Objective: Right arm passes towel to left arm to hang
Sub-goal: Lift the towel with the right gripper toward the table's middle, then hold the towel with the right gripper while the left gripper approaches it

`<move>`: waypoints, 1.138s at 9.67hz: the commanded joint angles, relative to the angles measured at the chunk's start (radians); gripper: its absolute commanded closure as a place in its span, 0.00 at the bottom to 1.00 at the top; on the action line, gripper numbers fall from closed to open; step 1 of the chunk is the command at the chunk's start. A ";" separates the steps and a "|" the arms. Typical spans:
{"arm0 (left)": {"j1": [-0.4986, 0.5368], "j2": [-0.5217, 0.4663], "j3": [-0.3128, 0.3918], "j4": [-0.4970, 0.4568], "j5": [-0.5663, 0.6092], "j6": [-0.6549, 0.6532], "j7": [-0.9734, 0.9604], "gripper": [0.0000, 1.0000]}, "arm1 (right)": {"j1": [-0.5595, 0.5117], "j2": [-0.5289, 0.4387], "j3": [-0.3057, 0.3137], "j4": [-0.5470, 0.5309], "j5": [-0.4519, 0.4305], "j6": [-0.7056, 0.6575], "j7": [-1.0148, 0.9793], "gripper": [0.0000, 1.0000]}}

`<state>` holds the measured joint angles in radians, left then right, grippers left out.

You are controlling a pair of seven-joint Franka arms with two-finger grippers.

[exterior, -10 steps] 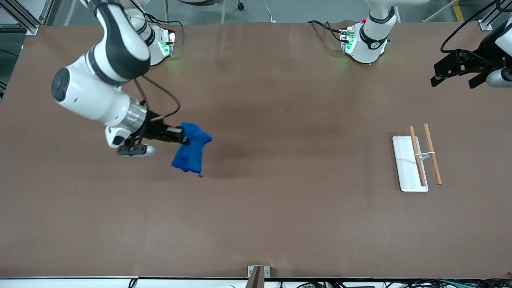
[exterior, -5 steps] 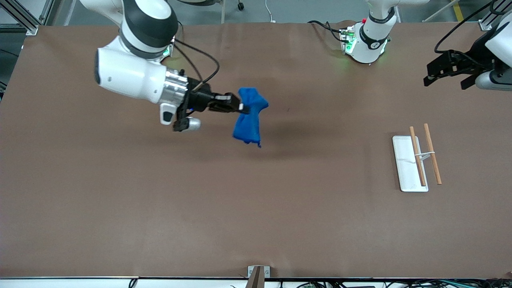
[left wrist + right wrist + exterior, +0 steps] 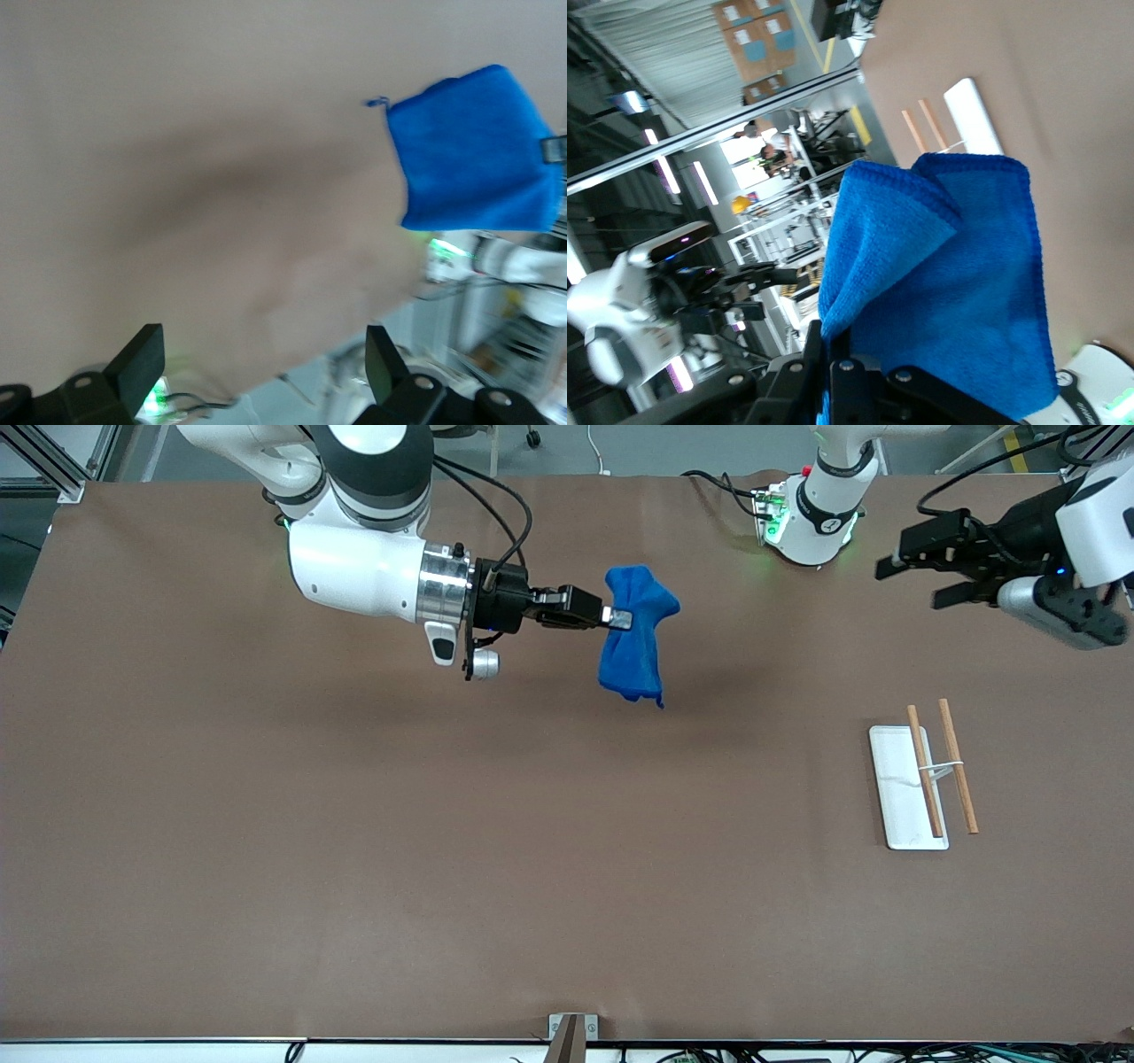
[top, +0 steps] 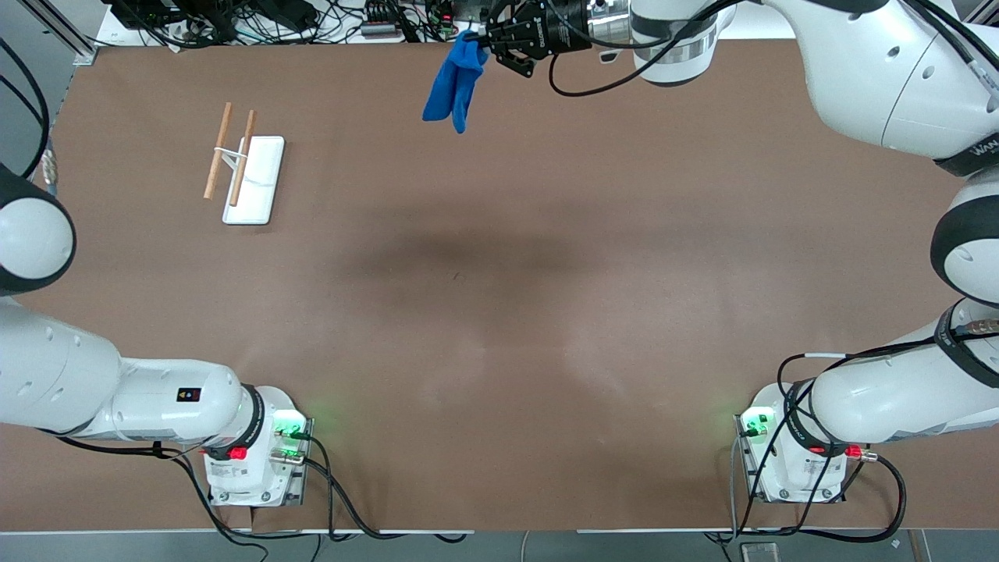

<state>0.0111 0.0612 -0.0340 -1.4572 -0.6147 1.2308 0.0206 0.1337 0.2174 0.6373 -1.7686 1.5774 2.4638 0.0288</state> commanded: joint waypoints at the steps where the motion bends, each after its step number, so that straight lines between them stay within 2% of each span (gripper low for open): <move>1: 0.071 0.060 -0.001 -0.107 -0.201 -0.036 0.136 0.00 | 0.001 0.017 0.015 0.011 0.098 0.006 -0.101 1.00; 3: 0.111 0.071 -0.001 -0.248 -0.398 -0.066 0.251 0.01 | 0.003 0.028 0.015 0.014 0.098 0.007 -0.101 1.00; 5: 0.107 0.069 -0.009 -0.331 -0.439 -0.088 0.310 0.01 | 0.003 0.028 0.015 0.014 0.104 0.007 -0.102 1.00; 7: 0.107 0.072 -0.009 -0.458 -0.486 -0.077 0.424 0.01 | 0.004 0.028 0.015 0.015 0.104 0.009 -0.102 1.00; 9: 0.080 0.077 -0.036 -0.538 -0.536 0.048 0.455 0.01 | 0.007 0.028 0.015 0.018 0.118 0.009 -0.102 1.00; 11: 0.075 0.077 -0.124 -0.603 -0.585 0.200 0.505 0.02 | 0.023 0.030 0.016 0.034 0.159 0.009 -0.102 1.00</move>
<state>0.0938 0.1460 -0.1159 -1.9888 -1.1744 1.3382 0.4854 0.1442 0.2430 0.6471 -1.7522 1.6902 2.4635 -0.0507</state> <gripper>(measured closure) 0.013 0.960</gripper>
